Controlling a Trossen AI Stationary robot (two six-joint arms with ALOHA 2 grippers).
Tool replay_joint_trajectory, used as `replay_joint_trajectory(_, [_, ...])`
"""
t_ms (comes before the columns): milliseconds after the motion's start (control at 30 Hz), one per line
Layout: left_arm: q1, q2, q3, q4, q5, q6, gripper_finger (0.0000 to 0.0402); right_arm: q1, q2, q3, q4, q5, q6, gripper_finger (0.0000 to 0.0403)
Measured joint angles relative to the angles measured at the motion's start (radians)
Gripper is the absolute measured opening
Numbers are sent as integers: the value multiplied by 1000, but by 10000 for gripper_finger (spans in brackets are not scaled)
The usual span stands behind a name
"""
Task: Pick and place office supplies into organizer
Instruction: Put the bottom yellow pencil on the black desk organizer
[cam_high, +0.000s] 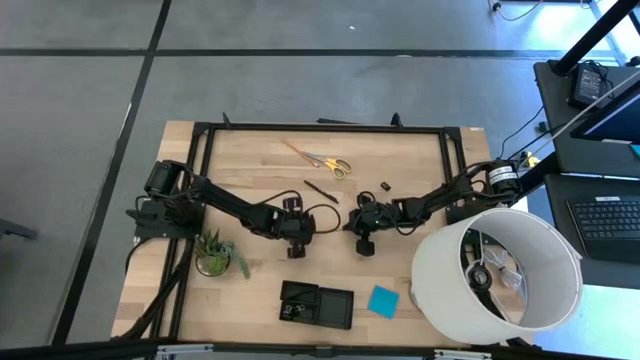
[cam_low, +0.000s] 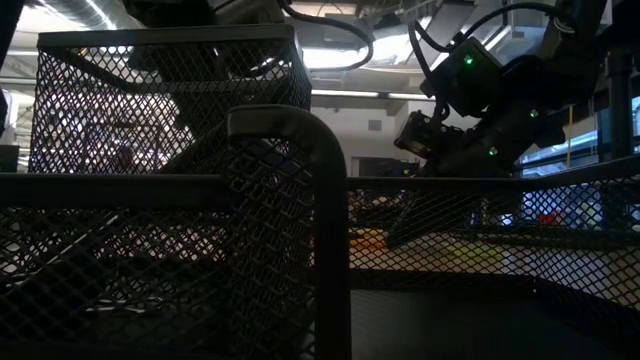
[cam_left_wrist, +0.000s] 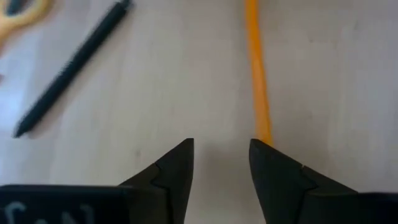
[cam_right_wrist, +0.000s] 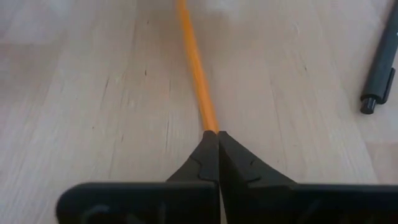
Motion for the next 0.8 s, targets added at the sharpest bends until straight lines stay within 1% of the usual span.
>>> replay_joint_trajectory(133, [6, 0, 0, 2, -71, 1, 142, 0, 0, 0, 0, 0, 0, 0])
replay_joint_trajectory(267, [14, 0, 0, 2, -109, 6, 133, 0, 0, 0, -1, -1, 1, 0])
replay_joint_trajectory(400, [15, 0, 1, 1, -212, 31, 126, 0, 0, 0, -1, -5, 1, 0])
replay_joint_trajectory(533, [15, 0, 8, -3, -283, 63, 120, 0, 0, 0, -1, -5, 1, 0])
replay_joint_trajectory(600, [15, 0, 26, -4, -296, 80, 118, 0, 0, 0, -1, -5, 1, 0])
replay_joint_trajectory(700, [12, 0, 65, -15, -285, 92, 114, 0, 0, 0, -1, -5, 1, 0])
replay_joint_trajectory(767, [6, 0, 106, -45, -264, 91, 111, 0, 0, 0, -1, -6, 2, 0])
replay_joint_trajectory(800, [3, 0, 128, -65, -235, 90, 110, 0, 0, 0, -1, -6, 3, 0])
